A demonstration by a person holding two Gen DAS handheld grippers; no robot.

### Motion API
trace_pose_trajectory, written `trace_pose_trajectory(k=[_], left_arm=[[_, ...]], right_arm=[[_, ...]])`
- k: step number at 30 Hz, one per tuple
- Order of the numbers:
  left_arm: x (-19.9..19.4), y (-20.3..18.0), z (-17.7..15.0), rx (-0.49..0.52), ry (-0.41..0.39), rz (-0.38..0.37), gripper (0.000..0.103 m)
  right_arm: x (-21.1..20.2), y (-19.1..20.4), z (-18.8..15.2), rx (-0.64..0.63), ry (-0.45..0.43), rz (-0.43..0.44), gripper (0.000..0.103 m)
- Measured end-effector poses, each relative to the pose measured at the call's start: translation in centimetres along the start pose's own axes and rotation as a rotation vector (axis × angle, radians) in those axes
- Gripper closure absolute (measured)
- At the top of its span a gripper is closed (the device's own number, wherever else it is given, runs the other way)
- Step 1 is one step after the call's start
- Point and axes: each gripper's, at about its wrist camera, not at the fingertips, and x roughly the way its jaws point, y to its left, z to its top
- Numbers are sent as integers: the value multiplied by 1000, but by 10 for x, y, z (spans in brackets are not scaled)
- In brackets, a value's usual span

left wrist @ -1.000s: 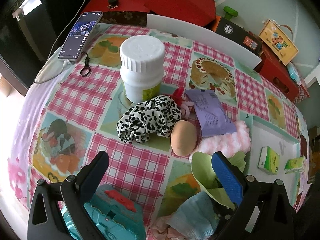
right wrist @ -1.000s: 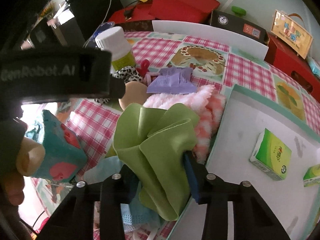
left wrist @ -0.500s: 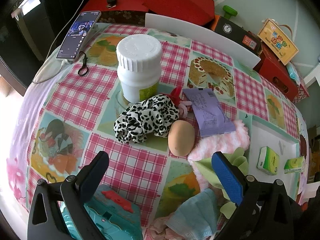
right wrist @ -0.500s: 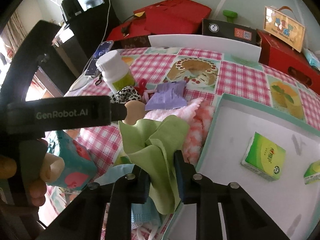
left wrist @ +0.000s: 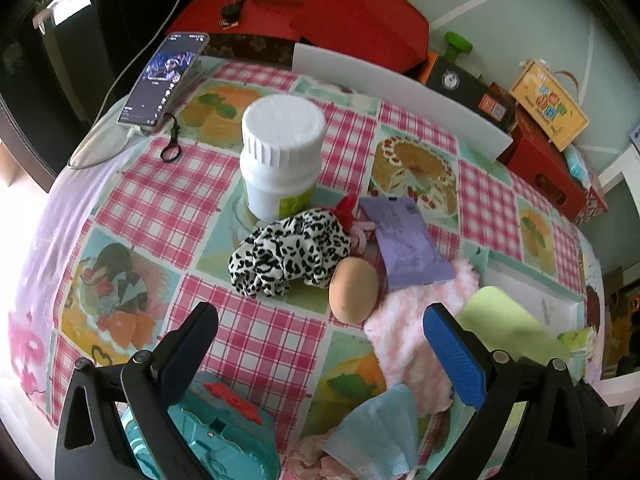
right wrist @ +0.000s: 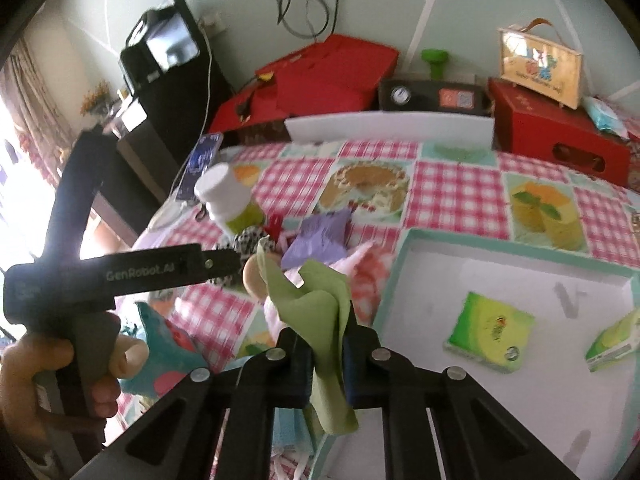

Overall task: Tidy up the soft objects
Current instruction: 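Grasp the light green cloth with the right tool and lift it, then carry the light green cloth with right tool while left tool grasps pink fluffy cloth, then lift the pink fluffy cloth with the left tool and carry it toward the tray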

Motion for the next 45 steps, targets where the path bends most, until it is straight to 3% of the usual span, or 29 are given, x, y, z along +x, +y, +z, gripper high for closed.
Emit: trace_pose_trajectory(k=[11, 29, 34, 40, 45], left_arm=[[4, -13, -2, 39, 7, -11, 1], [53, -83, -24, 217, 132, -33, 4], [61, -89, -30, 239, 155, -21, 25], [57, -84, -28, 228, 138, -43, 66], [52, -79, -26, 217, 127, -71, 81]], right_arm=[[-51, -23, 13, 43, -133, -59, 93], [-62, -61, 10, 127, -144, -115, 93], [-57, -64, 9, 135, -128, -113, 93], [-56, -68, 8, 146, -122, -119, 93], [-56, -69, 7, 150, -123, -119, 93]])
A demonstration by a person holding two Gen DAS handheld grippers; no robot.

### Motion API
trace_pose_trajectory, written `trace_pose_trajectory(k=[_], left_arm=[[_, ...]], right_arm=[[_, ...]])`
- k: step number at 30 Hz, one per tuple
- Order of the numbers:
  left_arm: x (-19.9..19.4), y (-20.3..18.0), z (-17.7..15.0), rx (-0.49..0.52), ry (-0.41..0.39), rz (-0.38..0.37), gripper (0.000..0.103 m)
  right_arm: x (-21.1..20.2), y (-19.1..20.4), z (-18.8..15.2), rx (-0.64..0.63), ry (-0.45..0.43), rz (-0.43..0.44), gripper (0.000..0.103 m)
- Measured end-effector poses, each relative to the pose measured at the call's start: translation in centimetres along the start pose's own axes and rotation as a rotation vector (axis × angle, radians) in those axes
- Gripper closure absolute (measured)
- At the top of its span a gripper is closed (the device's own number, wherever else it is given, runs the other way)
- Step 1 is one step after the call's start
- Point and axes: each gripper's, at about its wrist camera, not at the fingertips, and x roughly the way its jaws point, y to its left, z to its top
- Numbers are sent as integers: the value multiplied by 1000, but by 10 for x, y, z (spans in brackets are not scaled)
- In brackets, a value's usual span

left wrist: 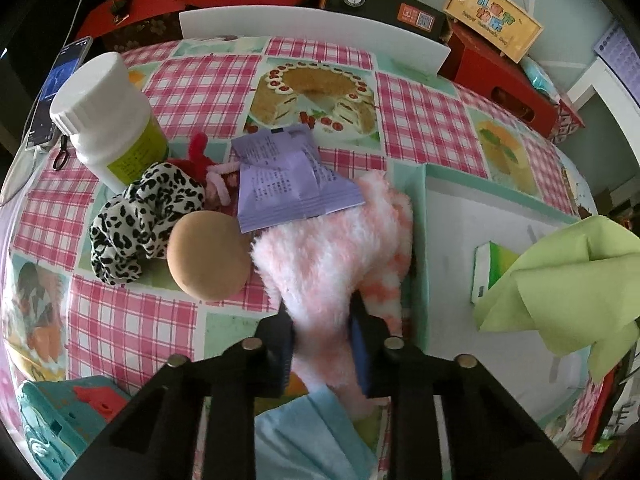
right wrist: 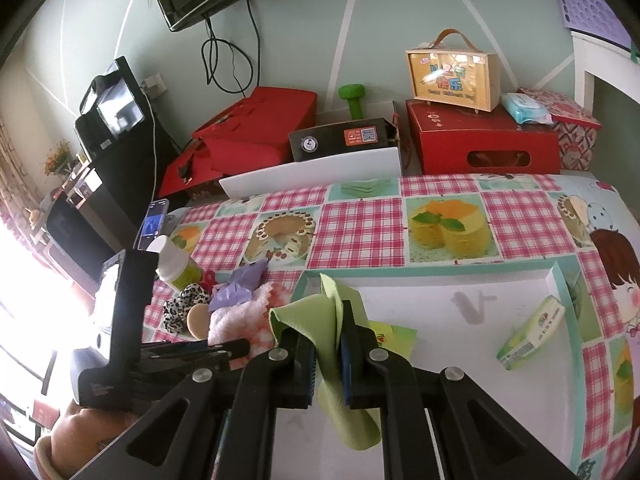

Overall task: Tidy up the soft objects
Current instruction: 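Lift the pink fluffy cloth with the left tool and carry it toward the tray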

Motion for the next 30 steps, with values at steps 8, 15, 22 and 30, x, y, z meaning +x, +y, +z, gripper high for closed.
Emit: trace_pose_trajectory(k=[8, 15, 22, 30], left_arm=[[-15, 2, 1, -7, -36, -35, 88], [-44, 7, 6, -23, -117, -83, 89], [-89, 10, 4, -35, -246, -136, 89], [-139, 9, 0, -30, -389, -178, 89]], right_arm=[[0, 0, 0, 3, 1, 0, 93], [-3, -2, 0, 9, -21, 2, 93], [-26, 3, 6, 1, -95, 8, 93], [-67, 7, 15, -5, -209, 4, 93]])
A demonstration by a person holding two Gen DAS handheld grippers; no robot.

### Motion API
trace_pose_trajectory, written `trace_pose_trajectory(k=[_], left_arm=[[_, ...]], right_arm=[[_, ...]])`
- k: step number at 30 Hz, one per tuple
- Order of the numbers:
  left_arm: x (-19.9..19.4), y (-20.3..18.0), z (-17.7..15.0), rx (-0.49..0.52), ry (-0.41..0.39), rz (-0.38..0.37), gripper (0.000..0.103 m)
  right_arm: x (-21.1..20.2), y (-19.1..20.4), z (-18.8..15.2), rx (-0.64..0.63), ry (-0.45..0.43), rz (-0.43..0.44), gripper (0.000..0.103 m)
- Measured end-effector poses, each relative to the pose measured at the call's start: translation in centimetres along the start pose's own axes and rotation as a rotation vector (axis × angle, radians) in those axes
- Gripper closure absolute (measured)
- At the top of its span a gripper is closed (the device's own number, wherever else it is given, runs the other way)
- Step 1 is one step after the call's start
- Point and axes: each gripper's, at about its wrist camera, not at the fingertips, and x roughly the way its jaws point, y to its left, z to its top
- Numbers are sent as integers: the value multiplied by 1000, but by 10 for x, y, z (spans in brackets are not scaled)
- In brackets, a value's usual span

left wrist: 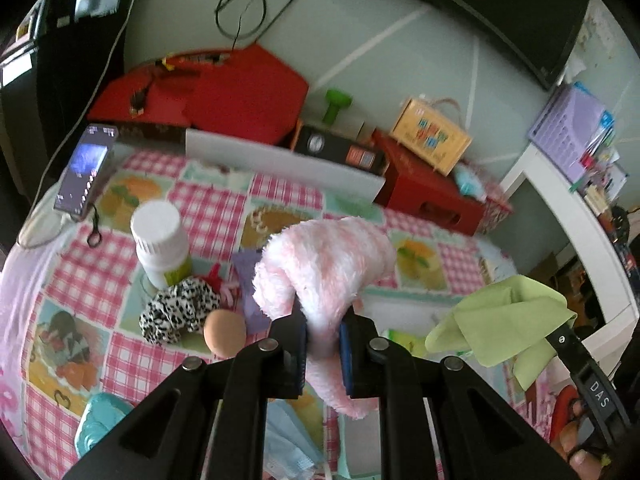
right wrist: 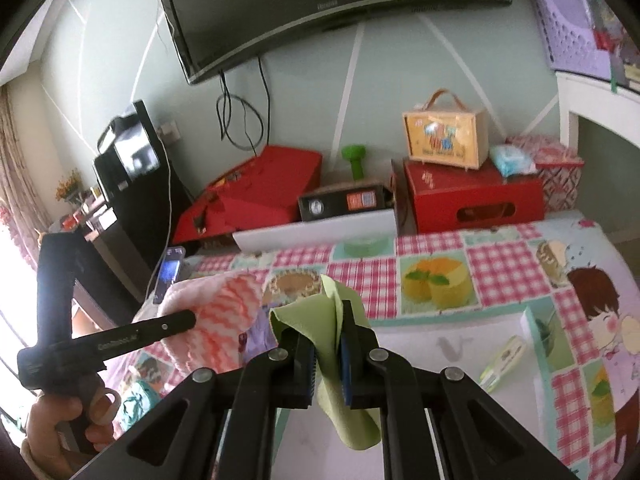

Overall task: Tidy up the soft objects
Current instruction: 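Lift the pink fluffy cloth with the left tool and carry it toward the tray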

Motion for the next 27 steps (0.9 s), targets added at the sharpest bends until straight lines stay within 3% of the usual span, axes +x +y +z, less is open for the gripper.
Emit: trace_pose_trajectory(k=[6, 15, 25, 27], left_arm=[[-12, -14, 4, 35, -53, -15, 89], [3, -43, -4, 121, -34, -71, 89], [46, -83, -24, 220, 72, -99, 89], [57, -85, -29, 227, 96, -92, 89]], right_arm=[[-27, -4, 8, 1, -75, -34, 93], [-57, -43, 12, 60, -131, -193, 93], [-57, -90, 7, 132, -76, -350, 93], [-52, -95, 4, 137, -51, -349, 93]])
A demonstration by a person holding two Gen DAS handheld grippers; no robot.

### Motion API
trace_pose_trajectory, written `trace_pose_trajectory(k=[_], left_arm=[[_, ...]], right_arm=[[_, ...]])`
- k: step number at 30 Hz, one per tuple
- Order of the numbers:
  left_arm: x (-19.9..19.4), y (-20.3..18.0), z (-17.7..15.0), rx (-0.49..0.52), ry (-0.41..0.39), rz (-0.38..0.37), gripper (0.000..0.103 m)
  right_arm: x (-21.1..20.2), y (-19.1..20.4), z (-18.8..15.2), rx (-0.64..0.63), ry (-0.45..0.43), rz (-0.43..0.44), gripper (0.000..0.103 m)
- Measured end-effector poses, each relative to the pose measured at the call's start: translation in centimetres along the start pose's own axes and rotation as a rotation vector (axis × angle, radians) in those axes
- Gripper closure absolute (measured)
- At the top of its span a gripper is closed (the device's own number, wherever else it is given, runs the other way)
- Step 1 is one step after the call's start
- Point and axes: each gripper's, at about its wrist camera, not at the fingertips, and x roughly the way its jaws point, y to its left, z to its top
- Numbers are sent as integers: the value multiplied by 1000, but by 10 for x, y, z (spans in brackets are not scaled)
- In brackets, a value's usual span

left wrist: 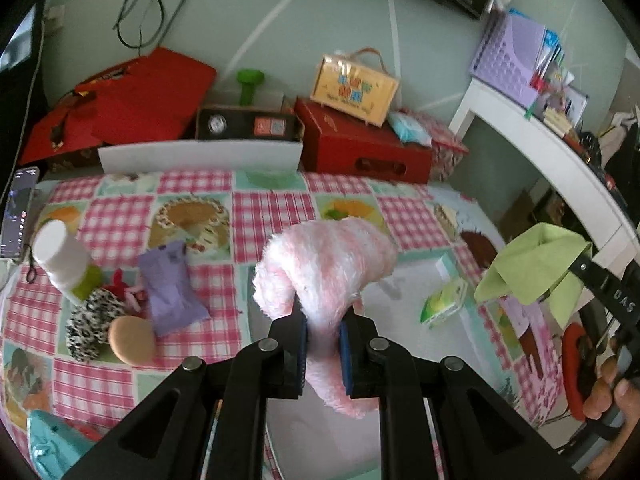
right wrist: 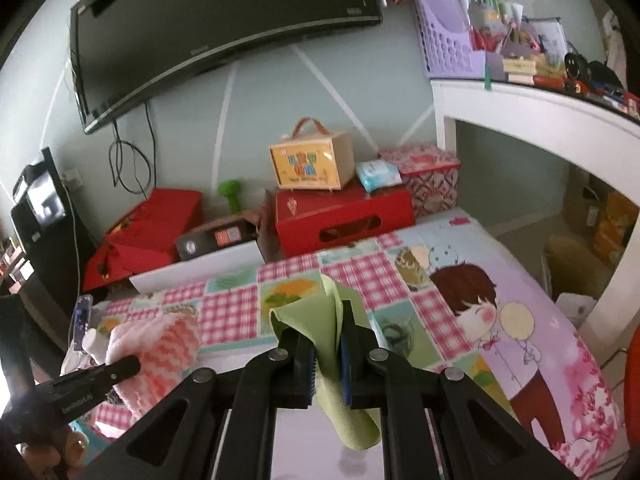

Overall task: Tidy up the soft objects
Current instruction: 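Lift the pink fluffy cloth with the left tool and carry it toward the tray, then lower the pink cloth with left tool while right tool lowers green cloth into tray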

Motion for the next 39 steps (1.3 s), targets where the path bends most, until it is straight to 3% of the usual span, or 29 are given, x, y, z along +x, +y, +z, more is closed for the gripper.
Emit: trace_pose_trajectory(k=[12, 23, 36, 39], left_arm=[[64, 6, -19, -3, 123, 91, 89], [93, 12, -29, -27, 213, 118, 89], [106, -9, -36, 35, 248, 107, 89], [104, -8, -35, 25, 261, 102, 84]], right_arm=[[63, 27, -31, -45, 204, 94, 93], [122, 27, -68, -84, 402, 17, 93], [134, 19, -77, -71, 463, -14, 90], [133, 19, -76, -76, 464, -26, 90]])
